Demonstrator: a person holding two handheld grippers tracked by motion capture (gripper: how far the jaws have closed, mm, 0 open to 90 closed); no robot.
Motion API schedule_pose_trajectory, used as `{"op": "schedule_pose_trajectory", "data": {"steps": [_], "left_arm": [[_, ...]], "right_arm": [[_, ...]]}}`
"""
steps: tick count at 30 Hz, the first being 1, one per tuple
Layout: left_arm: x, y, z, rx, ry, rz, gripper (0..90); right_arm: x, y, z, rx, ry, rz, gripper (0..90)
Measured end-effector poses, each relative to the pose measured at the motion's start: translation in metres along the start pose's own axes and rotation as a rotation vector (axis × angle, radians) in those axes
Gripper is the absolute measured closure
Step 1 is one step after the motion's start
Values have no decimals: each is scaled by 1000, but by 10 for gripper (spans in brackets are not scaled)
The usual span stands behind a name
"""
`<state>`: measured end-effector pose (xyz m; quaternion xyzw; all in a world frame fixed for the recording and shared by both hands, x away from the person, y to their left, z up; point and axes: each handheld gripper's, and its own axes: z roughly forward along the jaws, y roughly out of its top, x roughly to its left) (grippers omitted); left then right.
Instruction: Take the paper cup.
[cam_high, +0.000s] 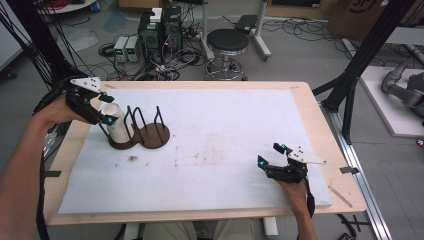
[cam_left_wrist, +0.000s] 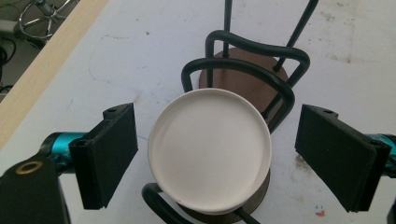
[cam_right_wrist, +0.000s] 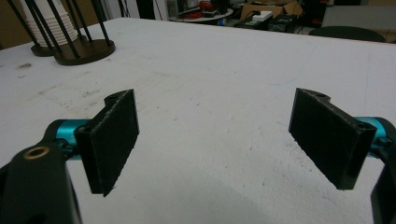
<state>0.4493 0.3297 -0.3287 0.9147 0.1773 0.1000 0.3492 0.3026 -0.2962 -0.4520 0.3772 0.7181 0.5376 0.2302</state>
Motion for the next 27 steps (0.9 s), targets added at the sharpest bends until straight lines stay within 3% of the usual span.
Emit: {"op": "schedule_pose_trajectory", "data": {"steps": [9, 18, 27], "left_arm": [[2, 1, 4, 69, -4, 17, 152], [1, 2, 5, 81, 1, 12, 155], [3, 2, 7, 100, 13, -19, 177]], "right_arm": [[0, 0, 0, -2, 4, 4, 163], [0, 0, 0, -1, 2, 1, 163], [0, 0, 0, 2, 3, 1, 164]]}}
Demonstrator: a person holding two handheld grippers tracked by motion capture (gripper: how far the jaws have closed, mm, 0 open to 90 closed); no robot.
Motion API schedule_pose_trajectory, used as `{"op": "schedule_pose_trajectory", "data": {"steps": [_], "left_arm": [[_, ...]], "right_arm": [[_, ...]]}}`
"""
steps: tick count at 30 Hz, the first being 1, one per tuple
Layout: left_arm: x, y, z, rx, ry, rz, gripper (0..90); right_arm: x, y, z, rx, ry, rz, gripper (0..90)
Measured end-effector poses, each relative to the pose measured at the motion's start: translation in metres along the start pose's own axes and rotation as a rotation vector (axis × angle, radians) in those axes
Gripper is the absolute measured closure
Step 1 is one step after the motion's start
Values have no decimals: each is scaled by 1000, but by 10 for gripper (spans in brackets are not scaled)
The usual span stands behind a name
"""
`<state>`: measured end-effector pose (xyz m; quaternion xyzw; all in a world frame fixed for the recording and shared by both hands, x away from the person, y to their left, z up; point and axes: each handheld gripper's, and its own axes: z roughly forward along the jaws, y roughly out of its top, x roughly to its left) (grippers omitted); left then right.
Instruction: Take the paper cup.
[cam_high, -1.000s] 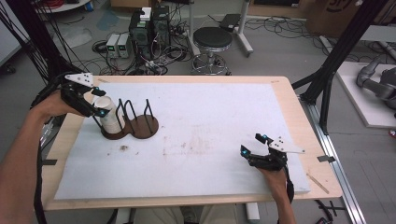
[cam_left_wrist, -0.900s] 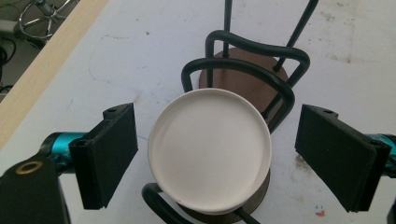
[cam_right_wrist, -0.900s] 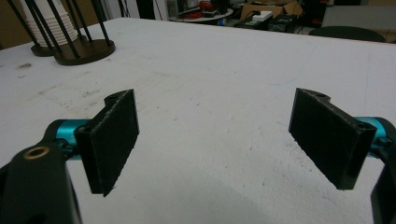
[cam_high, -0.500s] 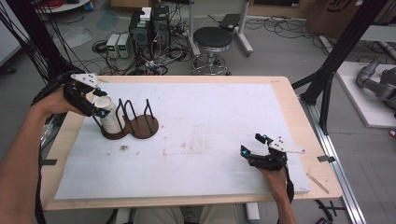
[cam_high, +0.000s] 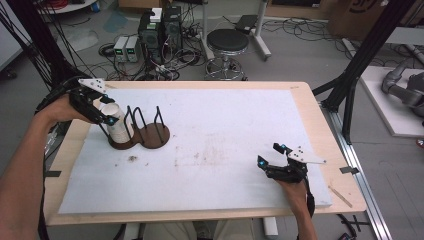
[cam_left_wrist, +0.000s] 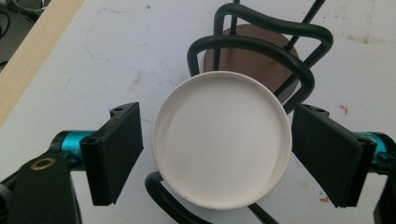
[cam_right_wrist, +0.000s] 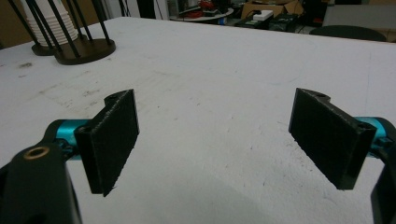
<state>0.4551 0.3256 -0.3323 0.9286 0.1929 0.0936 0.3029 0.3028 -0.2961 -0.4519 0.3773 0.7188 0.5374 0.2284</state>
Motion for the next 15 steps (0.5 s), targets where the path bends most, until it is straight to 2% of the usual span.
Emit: {"op": "schedule_pose_trajectory", "data": {"steps": [9, 10, 15], "left_arm": [[-1, 2, 5, 41, -5, -5, 226], [-1, 2, 5, 39, -4, -4, 269], [-1, 1, 2, 35, -11, -3, 309]], "right_arm": [[0, 0, 0, 4, -1, -1, 164], [0, 0, 1, 3, 0, -1, 164], [1, 0, 0, 11, 1, 2, 164]]}}
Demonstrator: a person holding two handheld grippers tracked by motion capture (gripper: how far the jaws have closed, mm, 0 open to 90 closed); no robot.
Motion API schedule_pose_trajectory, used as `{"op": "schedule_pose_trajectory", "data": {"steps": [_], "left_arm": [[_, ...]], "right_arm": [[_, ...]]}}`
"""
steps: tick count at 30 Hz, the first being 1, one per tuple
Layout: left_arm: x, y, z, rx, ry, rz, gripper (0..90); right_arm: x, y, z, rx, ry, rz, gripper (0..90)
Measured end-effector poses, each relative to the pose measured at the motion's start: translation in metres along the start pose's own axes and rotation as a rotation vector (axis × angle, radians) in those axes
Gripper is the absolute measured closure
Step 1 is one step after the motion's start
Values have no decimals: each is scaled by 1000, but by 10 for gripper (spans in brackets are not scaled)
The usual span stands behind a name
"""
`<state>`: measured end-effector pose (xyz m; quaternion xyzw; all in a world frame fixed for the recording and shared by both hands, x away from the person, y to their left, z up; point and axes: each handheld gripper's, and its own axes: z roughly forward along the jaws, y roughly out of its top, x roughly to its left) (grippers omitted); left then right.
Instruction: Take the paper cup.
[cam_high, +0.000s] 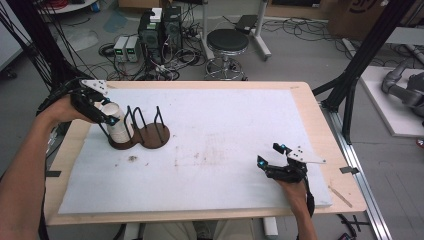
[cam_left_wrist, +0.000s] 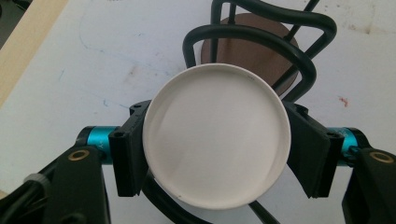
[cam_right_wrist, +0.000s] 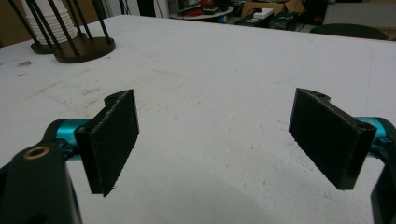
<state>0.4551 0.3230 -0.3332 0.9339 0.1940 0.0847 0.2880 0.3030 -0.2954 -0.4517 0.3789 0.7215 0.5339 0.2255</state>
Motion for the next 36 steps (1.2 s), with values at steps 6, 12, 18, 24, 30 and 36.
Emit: {"op": "schedule_pose_trajectory", "data": {"steps": [6, 12, 18, 24, 30, 36], "left_arm": [[0, 0, 0, -2, 1, -10, 314], [0, 1, -1, -11, -3, -30, 320], [0, 1, -2, -13, -4, -26, 321], [-1, 1, -5, -29, -1, -33, 323], [-2, 0, -9, -41, 5, -42, 326], [-3, 7, -20, -47, 18, -45, 337]], "right_arm": [[0, 0, 1, -1, -1, -2, 164], [0, 0, 1, -1, -1, -4, 164], [-1, 0, 1, 1, -2, -5, 163], [0, 0, 1, 3, -1, -4, 164], [0, 0, 1, 9, 0, -4, 163], [0, 1, 2, 14, -1, -4, 164]]}}
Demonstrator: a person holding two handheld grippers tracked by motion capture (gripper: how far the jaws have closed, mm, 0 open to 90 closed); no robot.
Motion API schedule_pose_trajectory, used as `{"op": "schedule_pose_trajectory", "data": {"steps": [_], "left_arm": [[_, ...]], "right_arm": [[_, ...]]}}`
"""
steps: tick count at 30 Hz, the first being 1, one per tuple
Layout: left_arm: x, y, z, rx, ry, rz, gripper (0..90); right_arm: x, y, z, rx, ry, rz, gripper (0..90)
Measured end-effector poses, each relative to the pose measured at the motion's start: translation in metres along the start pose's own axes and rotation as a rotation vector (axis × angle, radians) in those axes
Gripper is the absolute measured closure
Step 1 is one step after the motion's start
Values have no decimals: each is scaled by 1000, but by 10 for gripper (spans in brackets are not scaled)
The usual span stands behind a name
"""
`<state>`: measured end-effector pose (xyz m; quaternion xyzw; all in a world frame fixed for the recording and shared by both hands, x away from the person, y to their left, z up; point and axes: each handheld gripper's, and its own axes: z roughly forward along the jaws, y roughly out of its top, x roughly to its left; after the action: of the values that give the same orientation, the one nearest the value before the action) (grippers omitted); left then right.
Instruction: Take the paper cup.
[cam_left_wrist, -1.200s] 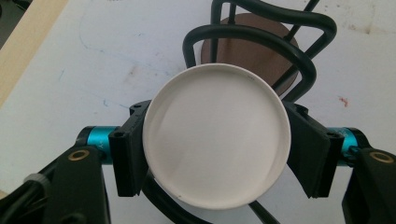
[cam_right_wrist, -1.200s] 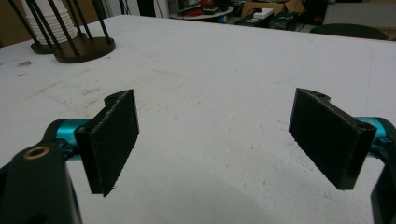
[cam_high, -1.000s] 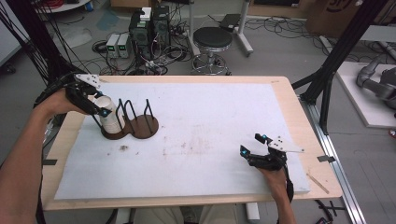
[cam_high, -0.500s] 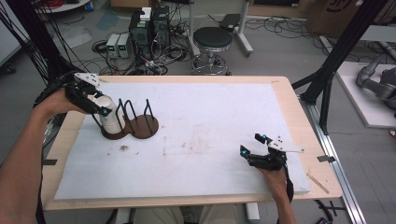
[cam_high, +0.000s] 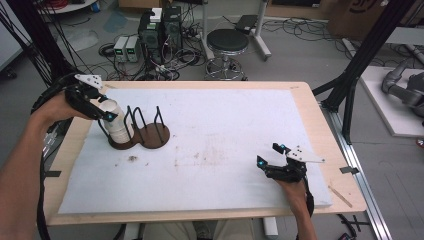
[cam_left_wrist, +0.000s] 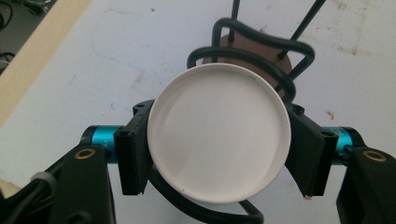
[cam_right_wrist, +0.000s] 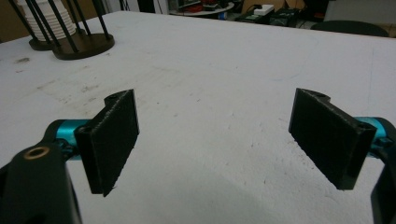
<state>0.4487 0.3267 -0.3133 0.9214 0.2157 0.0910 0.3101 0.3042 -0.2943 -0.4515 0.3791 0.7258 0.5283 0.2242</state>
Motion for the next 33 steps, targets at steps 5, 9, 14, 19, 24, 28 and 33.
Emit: {"op": "schedule_pose_trajectory", "data": {"steps": [5, 9, 14, 19, 24, 28, 33], "left_arm": [[-1, 10, -12, -12, 19, -2, 343], [-2, 14, -20, -22, 25, -8, 348], [-5, 22, -31, -28, 36, -4, 349], [-8, 29, -42, -36, 49, 0, 349], [-12, 36, -54, -50, 61, 11, 349], [-15, 37, -58, -59, 72, 20, 349], [-20, 37, -64, -84, 69, 18, 349]], "right_arm": [[0, 0, 0, -3, -2, -3, 164], [0, 0, 0, -2, 3, 3, 164], [0, 0, 0, -5, 4, 4, 164], [0, 0, 0, -4, 4, 4, 164], [0, 0, 0, -6, 4, 3, 164], [0, 0, 0, -6, 4, 0, 164], [0, 0, -1, -6, 2, -1, 164]]}}
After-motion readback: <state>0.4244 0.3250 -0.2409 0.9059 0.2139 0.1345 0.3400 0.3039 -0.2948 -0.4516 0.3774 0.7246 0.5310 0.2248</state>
